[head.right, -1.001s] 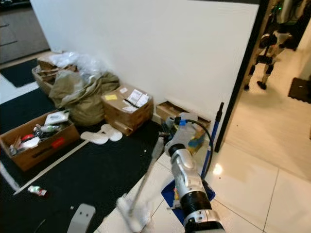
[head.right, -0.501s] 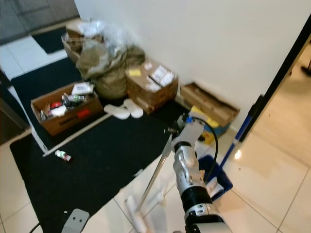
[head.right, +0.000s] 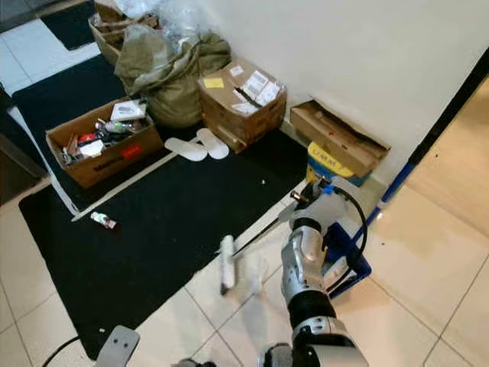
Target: Sweep floor
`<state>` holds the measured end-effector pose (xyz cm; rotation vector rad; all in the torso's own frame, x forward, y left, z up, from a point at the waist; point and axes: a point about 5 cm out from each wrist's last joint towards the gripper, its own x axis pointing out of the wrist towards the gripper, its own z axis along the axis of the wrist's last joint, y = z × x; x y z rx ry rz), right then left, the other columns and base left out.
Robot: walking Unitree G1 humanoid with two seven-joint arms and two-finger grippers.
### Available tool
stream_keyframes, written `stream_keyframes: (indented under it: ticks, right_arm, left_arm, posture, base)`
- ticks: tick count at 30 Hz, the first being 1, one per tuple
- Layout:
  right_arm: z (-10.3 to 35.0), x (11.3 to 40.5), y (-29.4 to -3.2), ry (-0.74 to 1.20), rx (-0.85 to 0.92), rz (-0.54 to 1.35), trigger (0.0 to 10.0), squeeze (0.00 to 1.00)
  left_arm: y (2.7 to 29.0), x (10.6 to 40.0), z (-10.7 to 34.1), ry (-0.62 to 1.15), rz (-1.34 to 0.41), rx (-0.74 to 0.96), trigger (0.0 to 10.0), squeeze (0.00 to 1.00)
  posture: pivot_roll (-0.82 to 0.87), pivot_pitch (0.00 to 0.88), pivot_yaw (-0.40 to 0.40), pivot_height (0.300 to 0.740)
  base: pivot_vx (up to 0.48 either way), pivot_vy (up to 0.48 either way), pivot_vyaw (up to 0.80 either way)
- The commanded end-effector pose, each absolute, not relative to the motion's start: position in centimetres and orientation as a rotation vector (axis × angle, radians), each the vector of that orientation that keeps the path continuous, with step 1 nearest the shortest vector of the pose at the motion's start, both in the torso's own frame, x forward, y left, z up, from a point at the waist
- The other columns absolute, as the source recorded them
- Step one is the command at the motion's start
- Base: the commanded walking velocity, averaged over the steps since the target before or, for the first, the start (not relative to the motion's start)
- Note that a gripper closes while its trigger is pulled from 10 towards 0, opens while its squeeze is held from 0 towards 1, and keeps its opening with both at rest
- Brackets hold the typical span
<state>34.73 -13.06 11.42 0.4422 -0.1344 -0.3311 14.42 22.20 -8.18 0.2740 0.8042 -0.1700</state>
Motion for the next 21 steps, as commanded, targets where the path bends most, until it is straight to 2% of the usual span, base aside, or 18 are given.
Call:
stream_keyframes:
  ticks: [1, 6, 12, 18, 21]
  right_arm:
    - [12.2, 34.8, -9.5, -0.137, 0.481, -0.289, 10.0, 0.0]
    - [11.9, 34.7, -9.9, -0.146, 0.398, -0.327, 10.0, 0.0]
    - [12.0, 34.8, -12.8, -0.193, 0.175, -0.432, 10.0, 0.0]
    - [12.7, 35.0, -14.1, -0.236, 0.115, -0.473, 10.0, 0.0]
    - [14.8, 35.5, -16.8, -0.338, 0.037, -0.538, 10.0, 0.0]
  left_arm:
    - [22.8, 13.2, -8.5, 0.845, -0.185, 0.283, 10.0, 0.0]
    - [23.0, 13.7, -8.3, 0.83, -0.207, 0.298, 10.0, 0.0]
    - [23.1, 13.6, -8.2, 0.826, -0.223, 0.307, 10.0, 0.0]
    - [23.1, 13.2, -8.3, 0.832, -0.226, 0.305, 10.0, 0.0]
    - [22.6, 12.7, -8.6, 0.844, -0.242, 0.299, 10.0, 0.0]
  posture:
    - [0.08, 0.323, 0.048, 0.74]
    - [0.08, 0.329, 0.05, 0.74]
    - [0.08, 0.343, 0.051, 0.74]
    - [0.08, 0.349, 0.05, 0.74]
    - [0.07, 0.353, 0.055, 0.74]
  base:
    - [0.0, 0.0, 0.0]
    - [0.0, 0.0, 0.0]
    - [0.0, 0.0, 0.0]
    - [0.0, 0.0, 0.0]
    - [0.0, 0.0, 0.0]
